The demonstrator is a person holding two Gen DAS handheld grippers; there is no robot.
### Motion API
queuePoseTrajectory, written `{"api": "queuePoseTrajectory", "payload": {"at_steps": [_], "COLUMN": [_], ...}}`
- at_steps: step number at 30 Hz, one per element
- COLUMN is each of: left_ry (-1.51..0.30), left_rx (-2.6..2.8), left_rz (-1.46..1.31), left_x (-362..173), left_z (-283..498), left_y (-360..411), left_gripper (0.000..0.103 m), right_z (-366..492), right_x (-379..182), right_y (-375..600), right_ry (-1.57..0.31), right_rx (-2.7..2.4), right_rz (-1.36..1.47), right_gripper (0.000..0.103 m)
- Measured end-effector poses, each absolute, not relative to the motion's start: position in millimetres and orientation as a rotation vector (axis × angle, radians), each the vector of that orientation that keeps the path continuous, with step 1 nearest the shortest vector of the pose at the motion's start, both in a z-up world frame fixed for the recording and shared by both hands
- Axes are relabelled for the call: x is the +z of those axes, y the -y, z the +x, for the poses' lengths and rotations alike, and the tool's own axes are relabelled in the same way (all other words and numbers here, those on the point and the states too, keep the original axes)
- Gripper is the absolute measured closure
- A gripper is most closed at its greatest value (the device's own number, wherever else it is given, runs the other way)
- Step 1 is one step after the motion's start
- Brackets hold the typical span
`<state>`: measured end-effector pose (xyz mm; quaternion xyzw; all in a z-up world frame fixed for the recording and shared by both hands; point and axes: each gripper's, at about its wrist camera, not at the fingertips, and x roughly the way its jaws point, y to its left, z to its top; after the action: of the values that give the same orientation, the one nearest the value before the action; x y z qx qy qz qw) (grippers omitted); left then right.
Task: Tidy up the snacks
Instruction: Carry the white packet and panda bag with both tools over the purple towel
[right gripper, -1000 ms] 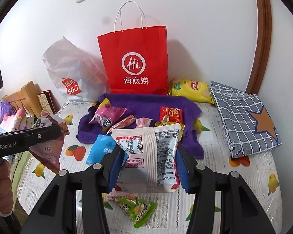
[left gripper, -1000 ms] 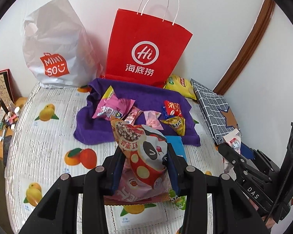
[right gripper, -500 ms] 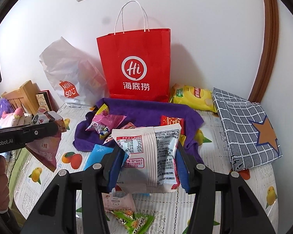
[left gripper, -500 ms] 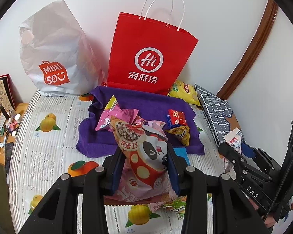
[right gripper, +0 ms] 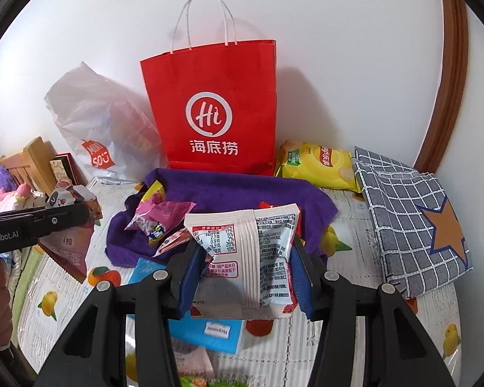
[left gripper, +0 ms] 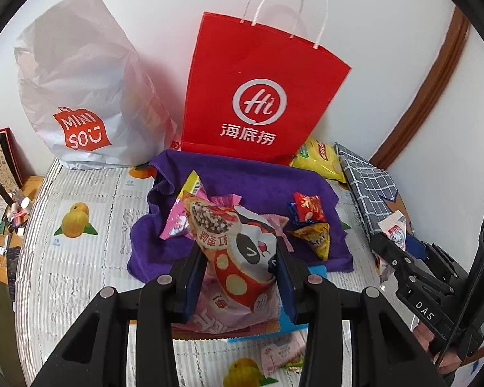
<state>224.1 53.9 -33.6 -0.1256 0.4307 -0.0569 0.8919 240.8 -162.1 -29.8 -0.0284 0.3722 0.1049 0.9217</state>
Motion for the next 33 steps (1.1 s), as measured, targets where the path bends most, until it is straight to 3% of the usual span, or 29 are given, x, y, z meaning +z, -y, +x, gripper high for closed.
{"api": "queuePoseTrajectory", "payload": {"at_steps": [21, 33], "left_ry": [-0.961, -0.980], "left_rx": [-0.077, -0.141], "left_rz": [-0.312, -0.309], "left_x": [-81.9, -107.7], "left_z": [303.4, 335.8], "left_y": [-75.5, -49.6], "left_gripper": [0.064, 0.063], "right_z": [325.6, 363.5], "right_x": [-67.4, -111.6], "right_y": [178.8, 158.4], "right_ry": [-0.812, -0.890], "right_rx": [0.180, 0.234], "right_rz": [-0.010, -0.046], "right_gripper": [0.053, 0.053]}}
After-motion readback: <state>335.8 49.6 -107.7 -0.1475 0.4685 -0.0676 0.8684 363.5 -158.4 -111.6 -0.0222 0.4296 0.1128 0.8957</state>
